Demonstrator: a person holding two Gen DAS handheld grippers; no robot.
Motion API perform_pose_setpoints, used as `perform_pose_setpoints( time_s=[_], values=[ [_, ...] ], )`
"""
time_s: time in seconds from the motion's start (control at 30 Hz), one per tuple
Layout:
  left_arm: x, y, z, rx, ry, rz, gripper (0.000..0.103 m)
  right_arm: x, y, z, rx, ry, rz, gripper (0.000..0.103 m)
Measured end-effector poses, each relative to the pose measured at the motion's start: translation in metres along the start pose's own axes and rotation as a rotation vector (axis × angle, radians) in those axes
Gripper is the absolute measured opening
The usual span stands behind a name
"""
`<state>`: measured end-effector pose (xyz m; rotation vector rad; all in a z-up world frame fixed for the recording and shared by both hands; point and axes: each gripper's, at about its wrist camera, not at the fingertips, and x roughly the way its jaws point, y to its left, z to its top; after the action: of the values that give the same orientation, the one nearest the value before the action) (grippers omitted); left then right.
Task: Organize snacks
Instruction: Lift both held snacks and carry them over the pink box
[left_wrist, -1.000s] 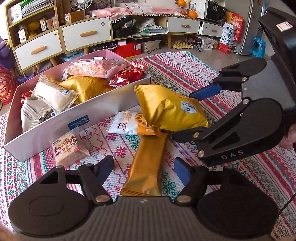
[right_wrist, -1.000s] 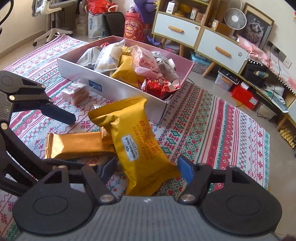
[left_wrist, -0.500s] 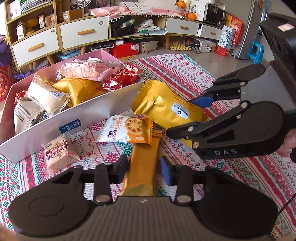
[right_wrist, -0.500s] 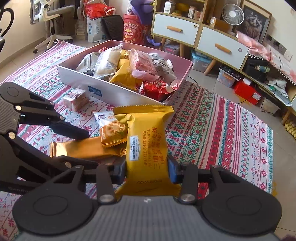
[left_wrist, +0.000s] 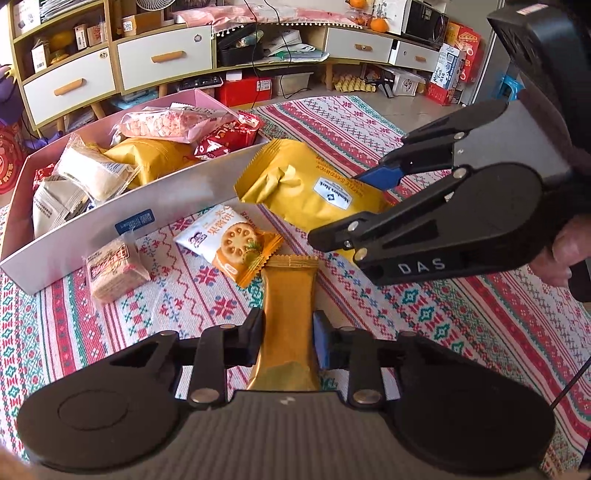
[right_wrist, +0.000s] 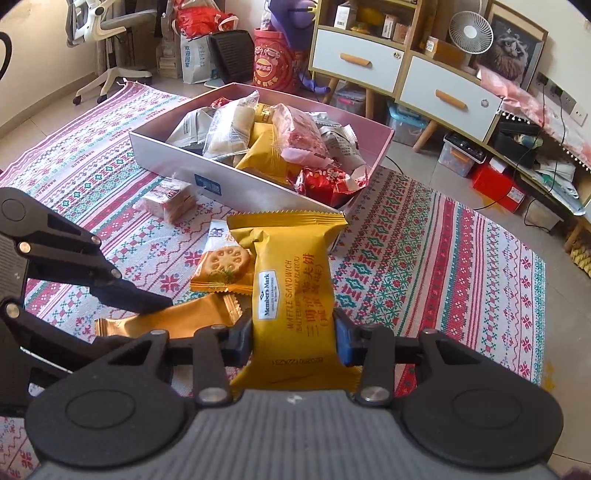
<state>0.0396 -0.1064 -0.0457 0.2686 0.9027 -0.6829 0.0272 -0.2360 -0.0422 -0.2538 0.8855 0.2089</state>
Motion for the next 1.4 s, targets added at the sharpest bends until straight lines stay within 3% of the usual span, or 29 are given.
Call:
perform_pose_setpoints(
  time_s=[0.83, 1.4],
  values=[
    [-0.049, 0.013, -0.009, -0.045, -0.023, 0.044, 0.034, -0.022, 0.018, 0.01, 0.047, -0.023, 0.016, 0.039],
    [-0.074, 0.081, 0.009, -0.174, -0.066, 0.155, 0.034, -0.018, 0.027, 0.039, 0.168, -0.062, 0.048, 0.039]
  ],
)
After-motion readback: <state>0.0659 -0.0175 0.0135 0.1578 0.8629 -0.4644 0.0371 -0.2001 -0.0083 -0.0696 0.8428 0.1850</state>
